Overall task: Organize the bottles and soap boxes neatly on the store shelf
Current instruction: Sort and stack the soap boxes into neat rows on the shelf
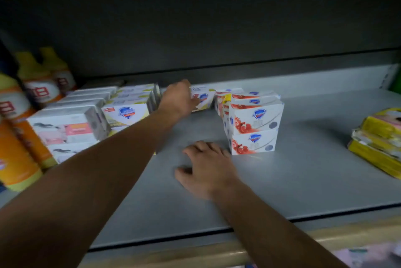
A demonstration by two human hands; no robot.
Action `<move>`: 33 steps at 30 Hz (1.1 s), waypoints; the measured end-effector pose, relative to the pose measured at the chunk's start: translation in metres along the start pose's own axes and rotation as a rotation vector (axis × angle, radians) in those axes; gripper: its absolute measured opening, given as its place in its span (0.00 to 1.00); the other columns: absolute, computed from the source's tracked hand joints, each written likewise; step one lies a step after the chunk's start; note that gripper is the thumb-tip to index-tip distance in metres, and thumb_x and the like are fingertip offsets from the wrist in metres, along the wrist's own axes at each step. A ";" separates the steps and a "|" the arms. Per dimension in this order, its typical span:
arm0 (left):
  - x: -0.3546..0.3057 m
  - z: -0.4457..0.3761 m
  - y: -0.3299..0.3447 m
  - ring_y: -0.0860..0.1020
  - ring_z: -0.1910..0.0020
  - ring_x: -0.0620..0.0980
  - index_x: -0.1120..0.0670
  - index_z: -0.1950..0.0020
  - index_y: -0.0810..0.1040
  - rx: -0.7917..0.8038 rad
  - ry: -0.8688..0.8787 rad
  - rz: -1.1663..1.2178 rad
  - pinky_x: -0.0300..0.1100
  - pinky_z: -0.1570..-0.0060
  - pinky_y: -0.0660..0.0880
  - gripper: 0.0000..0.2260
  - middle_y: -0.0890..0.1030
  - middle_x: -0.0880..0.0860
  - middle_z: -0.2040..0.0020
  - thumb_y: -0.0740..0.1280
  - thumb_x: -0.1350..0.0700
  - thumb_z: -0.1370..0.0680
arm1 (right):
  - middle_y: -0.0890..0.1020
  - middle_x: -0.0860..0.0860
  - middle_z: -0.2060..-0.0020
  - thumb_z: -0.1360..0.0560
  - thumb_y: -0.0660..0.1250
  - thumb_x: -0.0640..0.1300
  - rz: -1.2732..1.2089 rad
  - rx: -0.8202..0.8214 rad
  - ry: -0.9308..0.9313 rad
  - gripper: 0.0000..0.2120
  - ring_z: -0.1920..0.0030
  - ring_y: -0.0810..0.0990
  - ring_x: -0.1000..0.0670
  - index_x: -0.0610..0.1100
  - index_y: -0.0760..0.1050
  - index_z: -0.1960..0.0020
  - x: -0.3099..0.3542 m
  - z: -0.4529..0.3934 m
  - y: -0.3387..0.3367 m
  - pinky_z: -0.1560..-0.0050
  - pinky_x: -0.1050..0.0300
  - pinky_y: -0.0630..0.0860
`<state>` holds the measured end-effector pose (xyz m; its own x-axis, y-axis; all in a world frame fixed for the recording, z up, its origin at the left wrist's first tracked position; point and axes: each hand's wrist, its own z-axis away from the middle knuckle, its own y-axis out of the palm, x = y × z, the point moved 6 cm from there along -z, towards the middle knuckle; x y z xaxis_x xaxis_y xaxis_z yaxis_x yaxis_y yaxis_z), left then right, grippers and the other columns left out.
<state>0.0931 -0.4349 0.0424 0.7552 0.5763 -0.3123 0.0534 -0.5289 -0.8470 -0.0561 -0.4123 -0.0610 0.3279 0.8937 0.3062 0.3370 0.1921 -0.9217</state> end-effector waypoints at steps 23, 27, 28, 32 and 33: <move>0.140 0.230 -0.073 0.82 0.67 0.48 0.57 0.55 0.81 -0.079 -0.507 1.403 0.39 0.74 0.76 0.04 0.85 0.57 0.57 0.70 0.56 0.23 | 0.75 0.53 0.38 0.32 0.76 0.36 -0.611 -0.180 -0.307 0.30 0.39 0.77 0.56 0.48 0.73 0.33 0.088 0.030 -0.023 0.36 0.55 0.73; 0.141 0.228 -0.072 0.78 0.68 0.50 0.54 0.58 0.84 -0.037 -0.430 1.411 0.42 0.70 0.77 0.10 0.83 0.55 0.63 0.66 0.54 0.21 | 0.83 0.53 0.50 0.31 0.76 0.40 -0.842 -0.202 -0.137 0.18 0.50 0.81 0.58 0.53 0.78 0.45 0.077 0.031 -0.014 0.46 0.62 0.75; 0.140 0.228 -0.071 0.76 0.69 0.50 0.52 0.60 0.85 -0.018 -0.394 1.396 0.42 0.70 0.77 0.10 0.82 0.54 0.64 0.67 0.54 0.21 | 0.83 0.55 0.54 0.30 0.75 0.43 -0.899 -0.219 -0.098 0.12 0.54 0.81 0.59 0.53 0.79 0.49 0.073 0.030 -0.015 0.50 0.64 0.76; 0.137 0.228 -0.067 0.77 0.70 0.50 0.57 0.60 0.80 0.024 -0.316 1.078 0.39 0.70 0.75 0.22 0.81 0.54 0.67 0.68 0.37 0.27 | 0.84 0.54 0.66 0.31 0.62 0.60 -1.034 -0.214 0.118 0.14 0.67 0.81 0.56 0.54 0.83 0.60 0.060 0.029 -0.014 0.66 0.61 0.77; 0.138 0.228 -0.066 0.77 0.71 0.49 0.57 0.60 0.79 0.026 -0.335 1.009 0.38 0.71 0.74 0.27 0.82 0.54 0.68 0.67 0.32 0.31 | 0.85 0.53 0.67 0.31 0.60 0.64 -1.022 -0.191 0.155 0.17 0.68 0.82 0.55 0.56 0.83 0.60 0.060 0.029 -0.012 0.69 0.61 0.76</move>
<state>0.0447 -0.1783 -0.0427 0.2235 0.0231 -0.9744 -0.5139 -0.8467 -0.1379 -0.0660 -0.3498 -0.0381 -0.0863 0.2781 0.9567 0.6463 0.7464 -0.1586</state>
